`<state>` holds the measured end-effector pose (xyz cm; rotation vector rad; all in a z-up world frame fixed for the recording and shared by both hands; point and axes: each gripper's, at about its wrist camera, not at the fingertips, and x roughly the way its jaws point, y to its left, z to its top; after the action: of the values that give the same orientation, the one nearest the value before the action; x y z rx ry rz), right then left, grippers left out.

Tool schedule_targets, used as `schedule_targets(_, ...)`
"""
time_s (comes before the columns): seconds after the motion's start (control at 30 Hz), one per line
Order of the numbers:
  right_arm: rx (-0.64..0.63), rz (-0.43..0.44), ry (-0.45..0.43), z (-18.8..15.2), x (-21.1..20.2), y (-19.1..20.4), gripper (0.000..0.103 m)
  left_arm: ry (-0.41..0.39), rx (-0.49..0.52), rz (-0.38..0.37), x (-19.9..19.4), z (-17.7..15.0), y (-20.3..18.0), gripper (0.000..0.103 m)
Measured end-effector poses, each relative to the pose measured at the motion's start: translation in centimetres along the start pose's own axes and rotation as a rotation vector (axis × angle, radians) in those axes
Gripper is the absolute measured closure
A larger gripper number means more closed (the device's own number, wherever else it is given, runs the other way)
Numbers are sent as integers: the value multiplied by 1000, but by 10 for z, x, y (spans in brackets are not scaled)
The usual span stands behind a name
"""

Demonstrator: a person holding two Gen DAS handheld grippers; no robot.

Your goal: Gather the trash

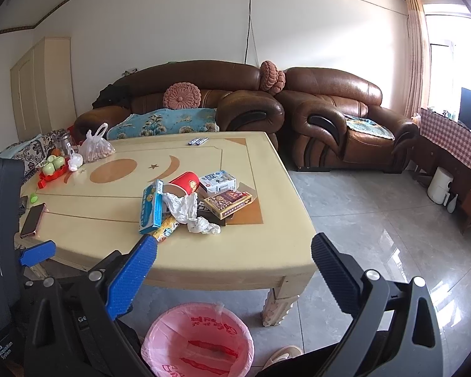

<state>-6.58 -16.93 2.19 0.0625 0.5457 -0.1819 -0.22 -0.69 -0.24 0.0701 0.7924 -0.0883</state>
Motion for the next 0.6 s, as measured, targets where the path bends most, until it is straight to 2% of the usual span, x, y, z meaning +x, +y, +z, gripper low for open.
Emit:
schedule_targets(0.27,10,-7,-16,2,-3,-3,6,13,-38,6,1,2,6,5)
schedule_targets(0.6,0,-2,5,-1,4,0,6,30,-62,21,4,1,14,5)
